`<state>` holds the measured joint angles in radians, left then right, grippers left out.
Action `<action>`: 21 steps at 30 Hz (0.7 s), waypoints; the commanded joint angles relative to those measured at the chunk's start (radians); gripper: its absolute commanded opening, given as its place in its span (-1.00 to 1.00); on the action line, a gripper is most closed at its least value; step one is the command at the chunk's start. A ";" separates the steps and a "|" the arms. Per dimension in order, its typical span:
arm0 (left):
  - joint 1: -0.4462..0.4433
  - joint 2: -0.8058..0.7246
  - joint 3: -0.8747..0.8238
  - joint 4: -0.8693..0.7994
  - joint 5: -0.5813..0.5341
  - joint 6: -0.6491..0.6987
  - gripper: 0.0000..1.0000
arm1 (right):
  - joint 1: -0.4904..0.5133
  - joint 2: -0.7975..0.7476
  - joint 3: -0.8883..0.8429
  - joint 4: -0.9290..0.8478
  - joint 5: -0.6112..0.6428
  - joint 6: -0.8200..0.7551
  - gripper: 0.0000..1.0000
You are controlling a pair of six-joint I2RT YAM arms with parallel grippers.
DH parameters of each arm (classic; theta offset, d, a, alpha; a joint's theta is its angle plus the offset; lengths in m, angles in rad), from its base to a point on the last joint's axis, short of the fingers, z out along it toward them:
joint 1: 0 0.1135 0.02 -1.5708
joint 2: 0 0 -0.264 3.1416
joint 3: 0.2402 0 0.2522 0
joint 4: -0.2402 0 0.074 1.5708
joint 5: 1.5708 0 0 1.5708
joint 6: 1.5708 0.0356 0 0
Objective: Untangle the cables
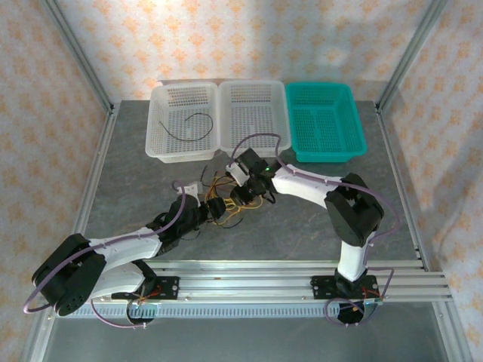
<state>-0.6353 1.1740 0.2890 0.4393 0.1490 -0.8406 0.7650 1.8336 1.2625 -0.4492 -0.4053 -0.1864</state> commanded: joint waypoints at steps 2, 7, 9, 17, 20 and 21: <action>-0.007 0.008 -0.003 0.023 -0.041 -0.009 0.18 | 0.001 -0.006 0.022 -0.008 -0.021 -0.002 -0.49; -0.007 0.022 0.044 -0.050 -0.118 -0.024 0.24 | 0.002 -0.057 0.000 0.010 -0.018 0.005 -0.72; -0.007 0.034 0.065 -0.076 -0.149 -0.031 0.42 | 0.001 -0.085 -0.016 0.019 -0.024 0.012 -0.79; -0.007 0.079 0.143 -0.105 -0.195 -0.016 0.90 | 0.001 -0.202 -0.091 0.067 0.015 0.045 -1.00; -0.007 0.115 0.173 -0.105 -0.180 0.001 0.91 | 0.000 -0.237 -0.111 0.080 0.029 0.051 -1.00; -0.007 0.127 0.181 -0.105 -0.179 0.004 0.91 | 0.000 -0.247 -0.117 0.084 0.030 0.052 -1.00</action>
<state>-0.6353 1.2747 0.4332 0.3473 -0.0120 -0.8627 0.7650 1.6329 1.1671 -0.4023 -0.4084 -0.1505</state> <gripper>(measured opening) 0.954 0.038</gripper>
